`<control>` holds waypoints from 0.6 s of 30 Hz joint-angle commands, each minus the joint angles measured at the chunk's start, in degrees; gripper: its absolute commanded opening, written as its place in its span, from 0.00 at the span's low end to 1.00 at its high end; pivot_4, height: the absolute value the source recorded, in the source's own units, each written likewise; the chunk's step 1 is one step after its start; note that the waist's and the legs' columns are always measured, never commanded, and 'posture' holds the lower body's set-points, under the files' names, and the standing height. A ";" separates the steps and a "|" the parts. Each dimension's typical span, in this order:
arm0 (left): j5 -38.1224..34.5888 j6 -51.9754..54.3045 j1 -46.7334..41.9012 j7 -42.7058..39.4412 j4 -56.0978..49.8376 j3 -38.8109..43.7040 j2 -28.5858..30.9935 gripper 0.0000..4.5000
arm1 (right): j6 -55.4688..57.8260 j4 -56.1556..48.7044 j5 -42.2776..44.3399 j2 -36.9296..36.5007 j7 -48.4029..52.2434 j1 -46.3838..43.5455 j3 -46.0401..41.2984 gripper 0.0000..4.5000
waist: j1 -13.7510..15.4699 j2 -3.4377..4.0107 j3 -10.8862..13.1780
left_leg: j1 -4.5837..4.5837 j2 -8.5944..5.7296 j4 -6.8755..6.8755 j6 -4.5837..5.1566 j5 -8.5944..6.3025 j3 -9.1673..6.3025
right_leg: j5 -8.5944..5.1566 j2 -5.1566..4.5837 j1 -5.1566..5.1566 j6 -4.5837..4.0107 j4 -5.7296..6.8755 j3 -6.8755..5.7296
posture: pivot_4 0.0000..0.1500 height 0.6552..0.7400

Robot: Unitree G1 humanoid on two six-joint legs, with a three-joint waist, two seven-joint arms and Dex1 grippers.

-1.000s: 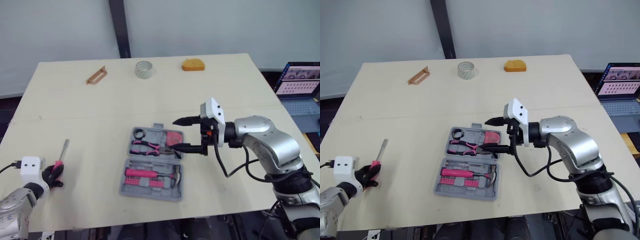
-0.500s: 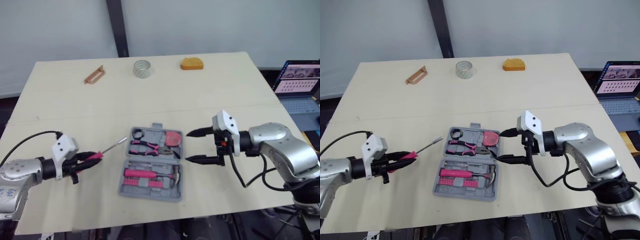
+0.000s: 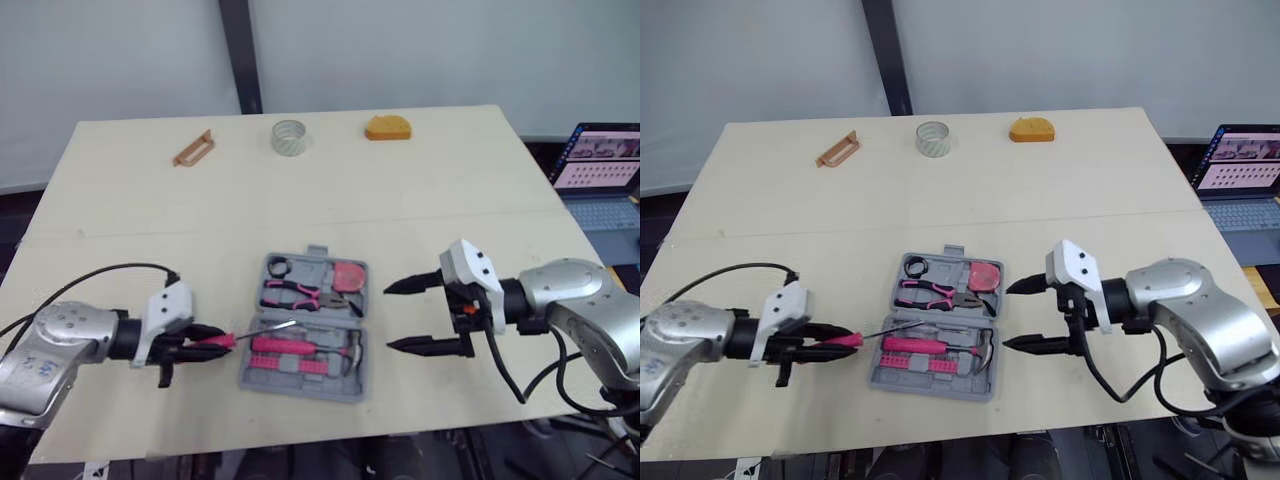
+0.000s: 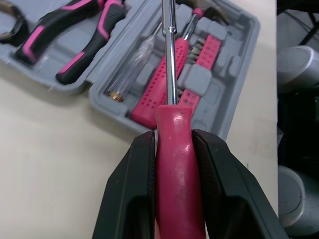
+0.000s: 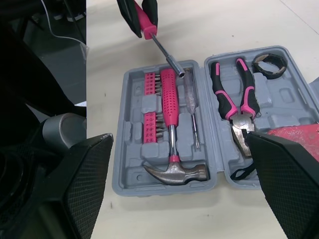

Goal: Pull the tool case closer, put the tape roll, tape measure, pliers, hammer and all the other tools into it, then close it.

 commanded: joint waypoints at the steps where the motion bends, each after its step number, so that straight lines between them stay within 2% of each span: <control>1: -1.22 1.91 -3.61 -2.78 -0.94 -3.45 -0.48 0.14 | -0.29 -1.77 0.83 -0.33 0.07 0.00 -1.20 1.00 | -0.05 0.00 0.00 | 0.00 0.00 0.00 0.00 0.00 0.00 | 0.00 0.00 0.00 0.00 0.00 0.00 | 1.00 1.00; 10: 4.18 1.57 -11.92 -5.17 0.50 -14.81 -2.76 0.14 | -0.55 -3.71 1.03 -1.23 -0.54 3.53 -2.68 1.00 | 0.13 -0.03 0.02 | -0.03 -0.02 0.01 0.00 0.00 0.01 | 0.00 0.00 0.00 0.00 -0.01 -0.01 | 1.00 1.00; 18: 8.03 2.12 -14.57 -5.77 2.50 -19.80 -3.87 0.14 | -0.61 -5.03 1.66 -2.35 0.12 5.65 -3.59 1.00 | 0.67 -0.04 0.03 | -0.02 -0.02 0.02 0.01 0.00 0.01 | 0.00 0.01 0.00 0.00 0.00 -0.01 | 1.00 1.00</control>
